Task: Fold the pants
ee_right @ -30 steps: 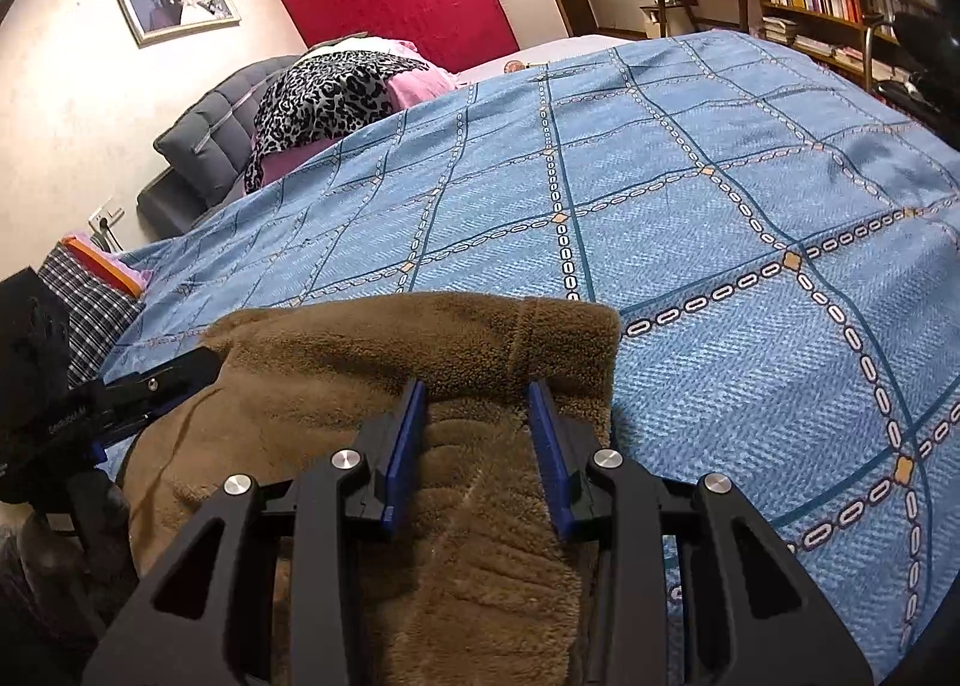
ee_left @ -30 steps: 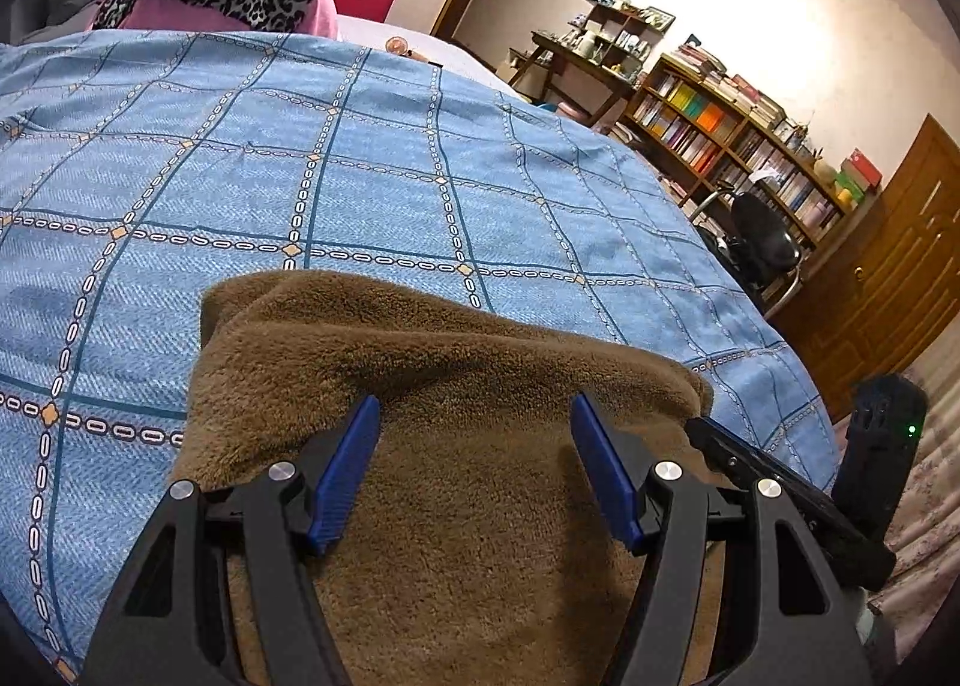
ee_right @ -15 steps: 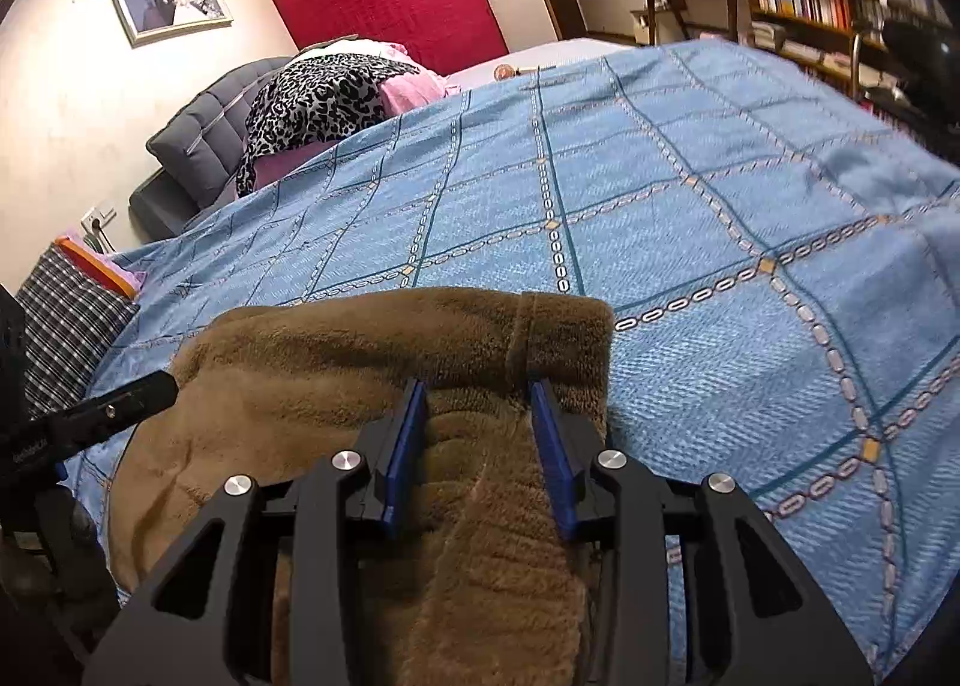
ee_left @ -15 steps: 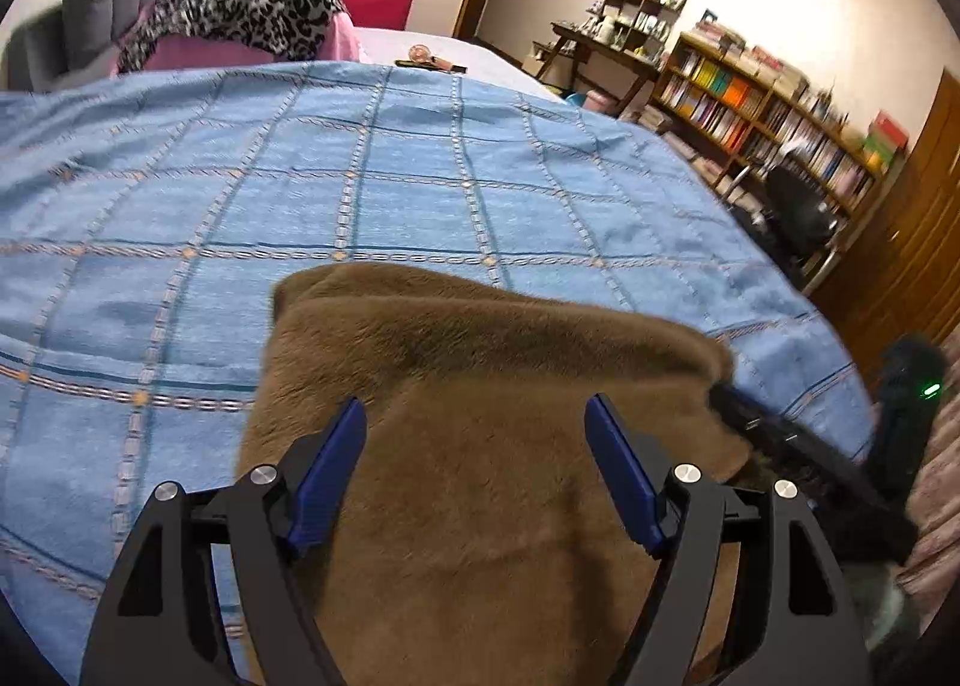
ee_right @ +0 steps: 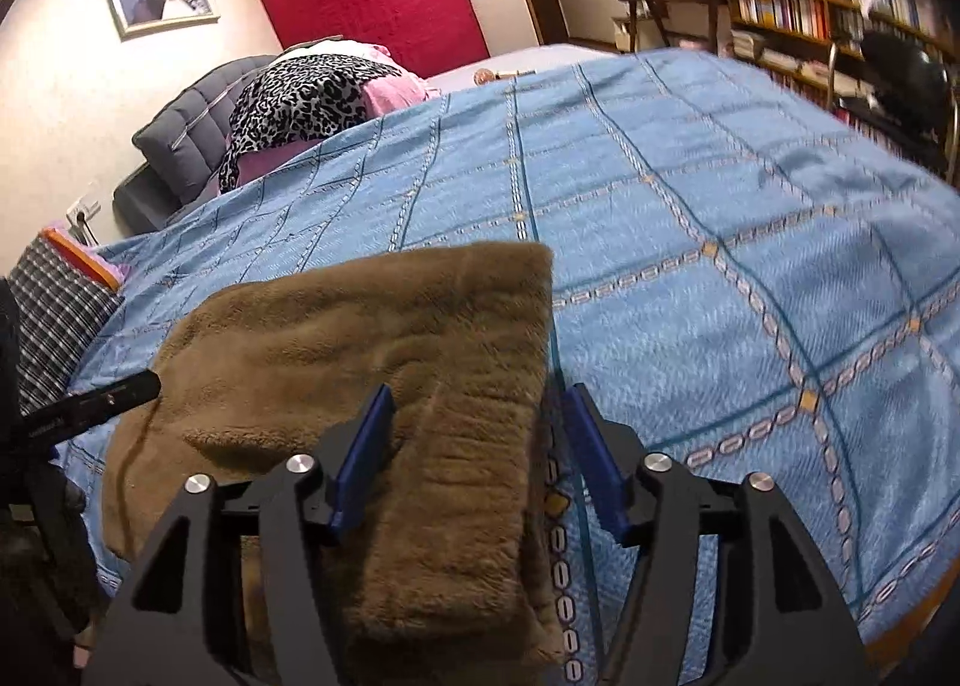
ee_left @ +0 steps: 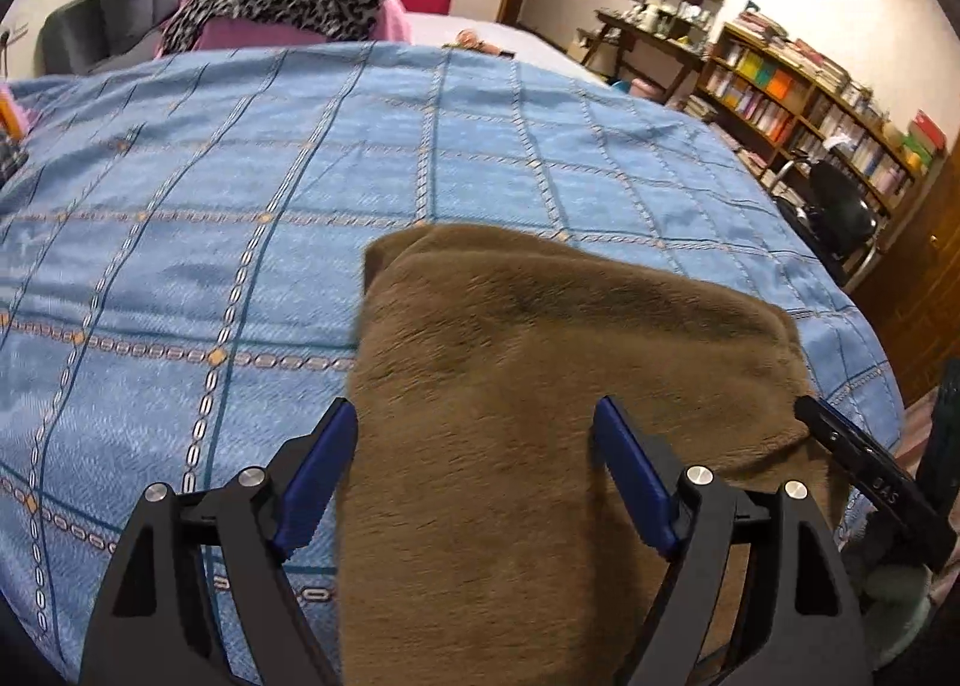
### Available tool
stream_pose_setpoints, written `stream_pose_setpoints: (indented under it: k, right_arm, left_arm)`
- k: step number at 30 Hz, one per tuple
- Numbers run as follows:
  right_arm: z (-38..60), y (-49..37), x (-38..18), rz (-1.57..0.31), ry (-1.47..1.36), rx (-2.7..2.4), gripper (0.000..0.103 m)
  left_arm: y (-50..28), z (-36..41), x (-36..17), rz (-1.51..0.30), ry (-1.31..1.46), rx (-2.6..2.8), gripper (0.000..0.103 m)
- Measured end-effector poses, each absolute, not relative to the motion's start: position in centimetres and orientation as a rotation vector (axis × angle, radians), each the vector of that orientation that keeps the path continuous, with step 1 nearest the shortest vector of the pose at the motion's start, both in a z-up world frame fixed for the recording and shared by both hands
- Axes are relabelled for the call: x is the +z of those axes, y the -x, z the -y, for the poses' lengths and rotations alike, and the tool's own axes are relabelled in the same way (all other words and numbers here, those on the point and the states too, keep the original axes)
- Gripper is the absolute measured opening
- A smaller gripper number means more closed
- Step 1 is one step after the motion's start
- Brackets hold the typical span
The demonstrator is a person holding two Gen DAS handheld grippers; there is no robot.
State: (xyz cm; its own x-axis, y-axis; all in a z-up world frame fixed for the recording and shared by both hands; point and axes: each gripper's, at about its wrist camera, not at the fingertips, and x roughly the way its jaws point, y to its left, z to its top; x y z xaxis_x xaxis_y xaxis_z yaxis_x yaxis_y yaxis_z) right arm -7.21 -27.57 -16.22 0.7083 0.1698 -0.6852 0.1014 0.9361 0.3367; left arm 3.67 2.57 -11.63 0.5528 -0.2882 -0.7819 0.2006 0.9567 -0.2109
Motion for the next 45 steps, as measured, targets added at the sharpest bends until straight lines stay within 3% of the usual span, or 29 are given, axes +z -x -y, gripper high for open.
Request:
stream_pose_setpoints:
  k: [16, 19, 45]
  right_arm:
    - [28.8, 7.5, -16.3, -0.813, -0.476, 0.094, 0.066]
    - [29.9, 7.2, -16.4, -0.826, -0.547, 0.127, 0.079]
    - [31.0, 5.1, -20.6, -0.995, -0.809, 0.31, 0.088]
  left_arm:
    - [-3.9, -3.6, -12.7, -0.99, 0.136, -0.323, 0.085]
    - [-4.4, -4.5, -13.1, -1.023, 0.214, -0.357, 0.085]
    - [-6.3, -6.7, -16.7, -1.189, 0.522, -0.609, 0.096]
